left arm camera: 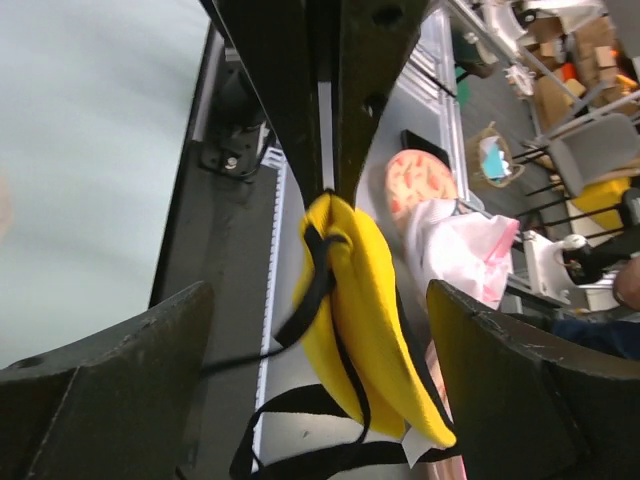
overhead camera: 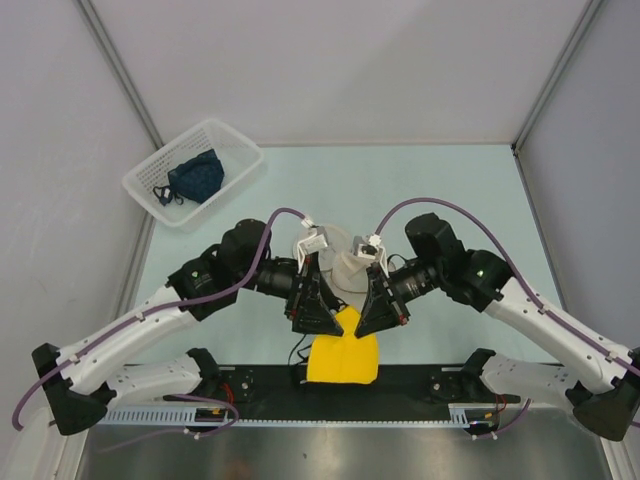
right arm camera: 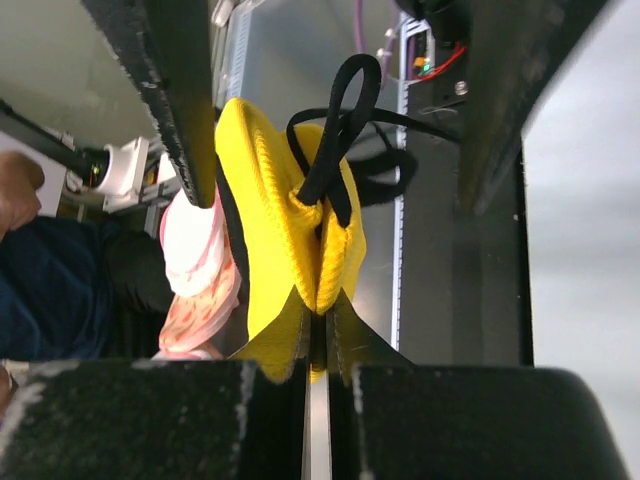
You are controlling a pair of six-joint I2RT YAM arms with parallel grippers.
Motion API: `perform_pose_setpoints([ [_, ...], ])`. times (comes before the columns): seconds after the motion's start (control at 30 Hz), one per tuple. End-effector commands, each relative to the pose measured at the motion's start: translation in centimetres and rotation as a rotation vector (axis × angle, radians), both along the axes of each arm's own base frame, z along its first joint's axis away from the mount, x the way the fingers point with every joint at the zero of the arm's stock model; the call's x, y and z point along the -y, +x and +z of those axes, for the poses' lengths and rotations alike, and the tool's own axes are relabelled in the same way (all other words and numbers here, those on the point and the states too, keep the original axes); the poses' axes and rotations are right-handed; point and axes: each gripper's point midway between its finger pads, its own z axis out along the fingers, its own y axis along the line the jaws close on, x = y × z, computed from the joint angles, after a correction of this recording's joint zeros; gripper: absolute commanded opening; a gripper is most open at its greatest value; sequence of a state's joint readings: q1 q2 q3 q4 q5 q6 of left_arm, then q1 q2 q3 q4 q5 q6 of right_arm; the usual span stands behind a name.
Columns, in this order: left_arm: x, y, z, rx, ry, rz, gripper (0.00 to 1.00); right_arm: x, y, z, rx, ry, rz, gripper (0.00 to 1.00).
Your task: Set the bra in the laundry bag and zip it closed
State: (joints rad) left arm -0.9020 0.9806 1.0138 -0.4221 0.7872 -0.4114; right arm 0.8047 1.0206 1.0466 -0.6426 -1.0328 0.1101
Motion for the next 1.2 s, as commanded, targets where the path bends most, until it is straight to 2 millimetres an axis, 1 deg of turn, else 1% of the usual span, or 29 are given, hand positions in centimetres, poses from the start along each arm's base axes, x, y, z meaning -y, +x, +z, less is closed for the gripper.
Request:
perform_pose_setpoints([
  [0.0, 0.9, -1.4, 1.8, -0.044, -0.094, -0.089, 0.89, -0.3, -1.1, 1.8, 0.045, 0.04, 0.054, 0.0],
  [0.07, 1.3, -1.9, 1.5, -0.066, -0.083, -0.116, 0.82, -0.5, -1.4, 2.3, 0.058, 0.052, 0.063, 0.0],
  [0.1, 1.4, -2.0, 1.5, -0.071, -0.08, -0.121, 0.71, -0.6, -1.5, 2.5, 0.063, 0.056, 0.064, 0.0],
  [0.17, 1.6, -2.5, 1.3, -0.085, -0.073, -0.142, 0.61, -0.8, -1.5, 3.1, 0.078, 0.068, 0.065, 0.0],
  [0.2, 1.6, -2.6, 1.5, -0.085, -0.075, -0.146, 0.53, -0.9, -1.4, 3.2, 0.082, 0.069, 0.061, 0.0],
  [0.27, 1.5, -2.6, 1.8, -0.086, -0.09, -0.139, 0.43, -1.0, -1.4, 3.5, 0.083, 0.077, 0.057, 0.0],
  [0.3, 1.7, -2.2, 1.9, -0.08, -0.089, -0.111, 0.25, -1.1, -1.2, 3.5, 0.09, 0.074, 0.042, 0.0],
  [0.33, 1.5, -1.9, 2.5, -0.065, -0.096, -0.085, 0.13, -1.1, -1.1, 3.5, 0.093, 0.072, 0.028, 0.01],
  [0.37, 1.4, -1.5, 2.3, -0.069, -0.074, -0.046, 0.03, -1.1, -0.9, 3.4, 0.095, 0.064, 0.008, 0.11],
  [0.4, 1.5, -0.3, 2.2, -0.059, -0.06, 0.028, 0.0, -1.3, 0.3, 2.7, 0.107, 0.025, -0.077, 0.33],
  [0.47, 1.0, 1.1, 2.8, -0.054, -0.055, 0.131, 0.0, -0.9, 1.6, 2.4, 0.13, 0.002, -0.183, 0.55],
  [0.5, 0.8, 2.6, 2.9, -0.062, -0.045, 0.236, 0.0, -0.7, 3.0, 1.6, 0.126, -0.04, -0.291, 0.73],
  [0.57, -0.2, 4.1, 3.3, -0.072, -0.027, 0.361, 0.0, 0.2, 3.9, 1.7, 0.136, -0.041, -0.405, 0.85],
  [0.6, -0.7, 4.8, 3.7, -0.082, -0.029, 0.433, 0.0, 0.7, 5.6, 1.4, 0.131, -0.066, -0.532, 0.94],
  [0.63, -1.6, 6.4, 3.4, -0.075, -0.002, 0.55, 0.0, 1.4, 6.3, 0.9, 0.12, -0.084, -0.613, 0.99],
  [0.67, -2.3, 7.2, 3.6, -0.073, -0.004, 0.62, 0.0, 2.5, 6.8, 1.6, 0.132, -0.058, -0.693, 1.0],
  [0.7, -2.9, 7.9, 3.9, -0.11, -0.019, 0.698, 0.0, 3.6, 8.1, 1.8, 0.15, -0.053, -0.803, 1.0],
  [0.73, -4.6, 9.2, 4.0, -0.109, -0.046, 0.829, 0.0, 3.8, 8.3, 1.6, 0.121, -0.033, -0.842, 1.0],
  [0.77, -5.2, 9.7, 4.4, -0.129, -0.087, 0.885, 0.0, 4.2, 7.5, 2.7, 0.126, 0.035, -0.834, 1.0],
  [0.8, -6.1, 9.5, 5.5, -0.179, -0.169, 0.929, 0.0, 4.1, 7.3, 2.8, 0.116, 0.07, -0.83, 1.0],
  [0.83, -6.6, 10.2, 4.9, -0.207, -0.191, 0.983, 0.0, 3.7, 7.2, 4.0, 0.103, 0.151, -0.826, 1.0],
  [0.87, -7.4, 10.9, 4.9, -0.232, -0.217, 1.05, 0.0, 3.3, 6.9, 3.0, 0.082, 0.162, -0.808, 1.0],
  [0.9, -7.9, 11.0, 5.3, -0.287, -0.25, 1.091, 0.0, 2.9, 6.1, 3.5, 0.065, 0.205, -0.768, 1.0],
  [0.93, -8.3, 11.2, 5.7, -0.302, -0.264, 1.113, 0.0, 2.3, 5.8, 4.7, 0.061, 0.275, -0.743, 1.0],
  [1.0, -8.9, 11.8, 6.3, -0.342, -0.288, 1.173, 0.0, 0.6, 4.8, 4.0, -0.007, 0.28, -0.666, 0.98],
  [1.07, -9.7, 12.0, 7.0, -0.362, -0.314, 1.215, 0.0, -1.1, 2.4, 5.6, -0.025, 0.343, -0.526, 0.97],
  [1.1, -10.3, 12.4, 7.3, -0.37, -0.337, 1.254, 0.0, -1.9, 1.8, 5.5, -0.03, 0.346, -0.495, 0.98],
  [1.13, -10.6, 12.6, 7.5, -0.375, -0.341, 1.277, 0.0, -2.6, 0.1, 7.1, -0.022, 0.414, -0.433, 0.99],
  [1.17, -11.0, 12.7, 7.8, -0.375, -0.353, 1.29, 0.0, -3.1, 0.1, 7.5, -0.019, 0.432, -0.448, 1.0],
])
